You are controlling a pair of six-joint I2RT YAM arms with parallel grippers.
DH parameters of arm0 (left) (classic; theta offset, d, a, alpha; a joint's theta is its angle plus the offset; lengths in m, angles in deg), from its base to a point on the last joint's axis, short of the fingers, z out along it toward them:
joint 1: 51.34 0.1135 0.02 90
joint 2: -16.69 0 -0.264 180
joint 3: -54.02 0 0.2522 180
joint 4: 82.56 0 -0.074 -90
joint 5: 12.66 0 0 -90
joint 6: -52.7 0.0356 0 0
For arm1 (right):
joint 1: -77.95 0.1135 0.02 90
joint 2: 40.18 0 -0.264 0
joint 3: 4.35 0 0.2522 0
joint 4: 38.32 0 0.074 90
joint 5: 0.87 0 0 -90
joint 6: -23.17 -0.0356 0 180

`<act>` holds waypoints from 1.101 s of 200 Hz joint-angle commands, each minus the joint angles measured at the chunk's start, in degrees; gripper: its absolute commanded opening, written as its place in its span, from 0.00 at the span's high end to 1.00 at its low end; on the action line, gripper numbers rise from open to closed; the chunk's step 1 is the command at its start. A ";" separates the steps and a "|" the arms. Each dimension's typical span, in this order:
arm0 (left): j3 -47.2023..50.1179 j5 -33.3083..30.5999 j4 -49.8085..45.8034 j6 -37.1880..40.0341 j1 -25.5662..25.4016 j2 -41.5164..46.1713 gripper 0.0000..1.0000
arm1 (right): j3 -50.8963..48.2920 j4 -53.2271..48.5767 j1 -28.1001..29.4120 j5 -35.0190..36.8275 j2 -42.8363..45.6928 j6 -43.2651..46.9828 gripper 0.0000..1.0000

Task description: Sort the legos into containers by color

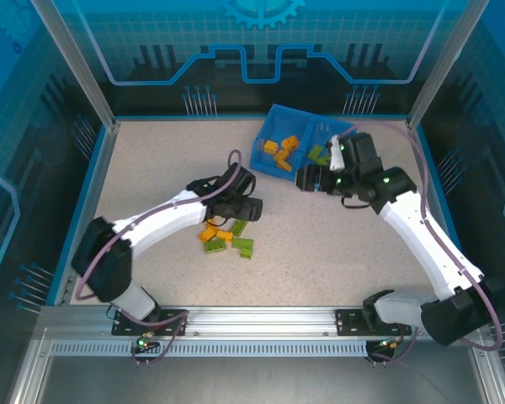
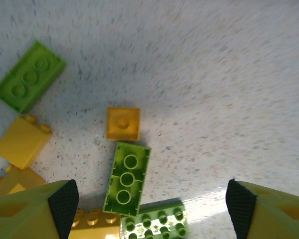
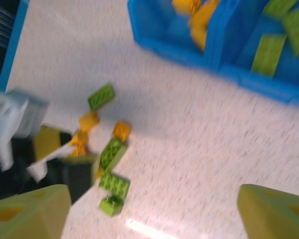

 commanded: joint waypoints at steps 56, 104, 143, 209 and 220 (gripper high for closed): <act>-3.25 0.42 -5.23 -2.05 0.11 -12.42 0.32 | -6.08 -3.79 7.89 2.09 5.67 -8.16 0.00; -0.37 2.02 -0.88 -2.43 0.74 -15.46 0.51 | -4.81 -3.52 8.32 1.24 5.28 -8.17 0.00; 0.36 4.01 0.94 -1.45 0.75 -13.71 0.66 | -2.95 -3.45 8.38 -3.06 4.07 -7.45 0.01; -11.79 10.22 0.25 1.47 -3.85 -3.98 0.72 | 1.17 -3.44 7.66 -2.50 5.94 -8.76 0.01; -16.47 10.49 -0.52 2.71 -5.01 -5.82 0.72 | 2.54 -4.25 6.84 -1.29 6.48 -8.29 0.00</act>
